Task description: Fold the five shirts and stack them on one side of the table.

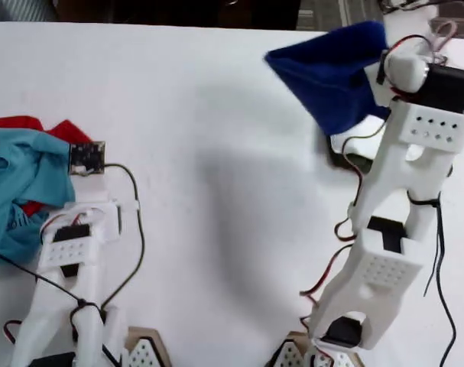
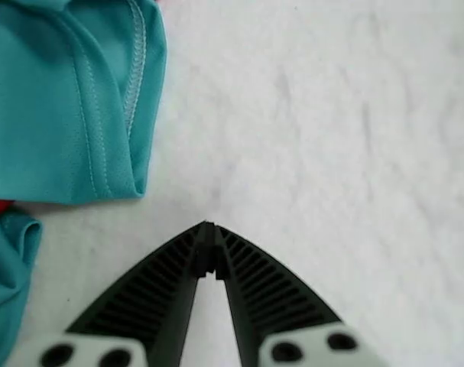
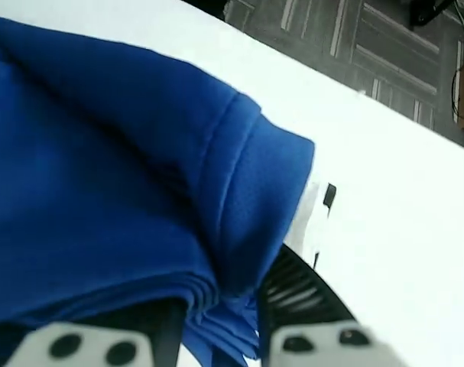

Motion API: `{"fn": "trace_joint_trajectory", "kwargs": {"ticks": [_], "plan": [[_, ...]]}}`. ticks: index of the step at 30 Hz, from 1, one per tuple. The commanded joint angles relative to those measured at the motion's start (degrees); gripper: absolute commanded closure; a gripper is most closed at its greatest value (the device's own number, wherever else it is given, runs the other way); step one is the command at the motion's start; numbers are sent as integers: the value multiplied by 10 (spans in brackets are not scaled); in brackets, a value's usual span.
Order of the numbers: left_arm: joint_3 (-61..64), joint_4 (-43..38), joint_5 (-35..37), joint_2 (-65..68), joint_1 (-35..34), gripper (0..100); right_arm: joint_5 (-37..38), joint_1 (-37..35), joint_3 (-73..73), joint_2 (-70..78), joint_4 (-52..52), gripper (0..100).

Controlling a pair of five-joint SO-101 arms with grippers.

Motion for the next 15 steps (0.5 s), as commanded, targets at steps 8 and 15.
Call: {"fn": "trace_joint_trajectory", "kwargs": {"ticks": [8, 15], "plan": [[-1, -9, 1, -1, 4, 973, 6, 30, 50, 53, -9, 978], [-1, -9, 1, -1, 4, 973, 6, 74, 45, 137, -89, 978]]}}
